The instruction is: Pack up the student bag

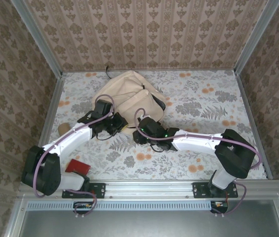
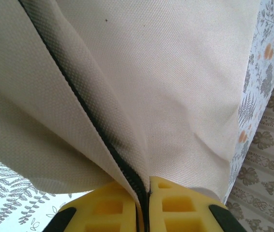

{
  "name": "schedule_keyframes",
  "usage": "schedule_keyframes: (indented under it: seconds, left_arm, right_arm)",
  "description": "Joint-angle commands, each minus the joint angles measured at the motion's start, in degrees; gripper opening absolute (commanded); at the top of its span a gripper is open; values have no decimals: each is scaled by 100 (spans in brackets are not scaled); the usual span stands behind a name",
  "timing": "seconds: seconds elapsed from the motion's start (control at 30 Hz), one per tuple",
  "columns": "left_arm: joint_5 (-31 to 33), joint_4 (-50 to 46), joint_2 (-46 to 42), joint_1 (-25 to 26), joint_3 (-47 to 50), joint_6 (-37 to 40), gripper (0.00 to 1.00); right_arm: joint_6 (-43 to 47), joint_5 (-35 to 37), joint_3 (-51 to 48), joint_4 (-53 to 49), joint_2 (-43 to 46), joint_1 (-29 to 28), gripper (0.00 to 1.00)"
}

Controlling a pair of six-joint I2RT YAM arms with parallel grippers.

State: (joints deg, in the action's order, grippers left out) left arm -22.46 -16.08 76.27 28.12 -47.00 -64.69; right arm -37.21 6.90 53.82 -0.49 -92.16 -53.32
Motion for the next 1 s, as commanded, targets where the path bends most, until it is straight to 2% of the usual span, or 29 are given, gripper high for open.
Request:
schedule_keyframes:
  seconds: [0.0, 0.2, 0.4, 0.57, 0.77, 0.97]
  left_arm:
    - [-39, 8, -104, 53, -153, 53, 10]
    - [0, 1, -95, 53, -108, 30, 9]
    - [154, -101, -95, 53, -72, 60, 8]
    - [857, -532, -250, 12, 40, 183, 4]
    - [963, -531, -227, -52, 372, 261, 0]
    - [985, -512, -235, -84, 474, 300, 0]
  right_arm:
    - [129, 249, 165, 324, -100, -35, 34]
    - [122, 523, 304, 47, -171, -36, 23]
    - [32, 919, 357, -542, -37, -32, 5]
    - [109, 1004, 374, -1508, 264, 27, 3]
    - [73, 1222, 362, -2474, 448, 263, 1]
    - [-19, 1629, 357, -3000, 479, 549, 0]
